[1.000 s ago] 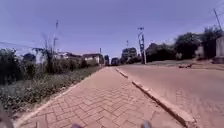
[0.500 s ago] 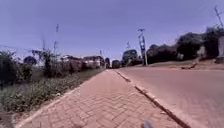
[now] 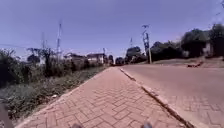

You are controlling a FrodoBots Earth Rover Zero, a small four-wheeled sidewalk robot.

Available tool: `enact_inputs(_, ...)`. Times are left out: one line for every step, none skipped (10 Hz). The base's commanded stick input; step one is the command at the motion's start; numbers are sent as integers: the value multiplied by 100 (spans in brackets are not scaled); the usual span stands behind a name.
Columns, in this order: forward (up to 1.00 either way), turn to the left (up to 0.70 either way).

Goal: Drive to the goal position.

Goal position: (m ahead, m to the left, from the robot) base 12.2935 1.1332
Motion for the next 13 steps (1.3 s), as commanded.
enact_inputs(70,0)
enact_inputs(70,0)
enact_inputs(70,0)
enact_inputs(70,0)
enact_inputs(70,0)
enact_inputs(70,0)
enact_inputs(70,0)
enact_inputs(70,0)
enact_inputs(70,0)
enact_inputs(70,0)
enact_inputs(70,0)
enact_inputs(70,0)
enact_inputs(70,0)
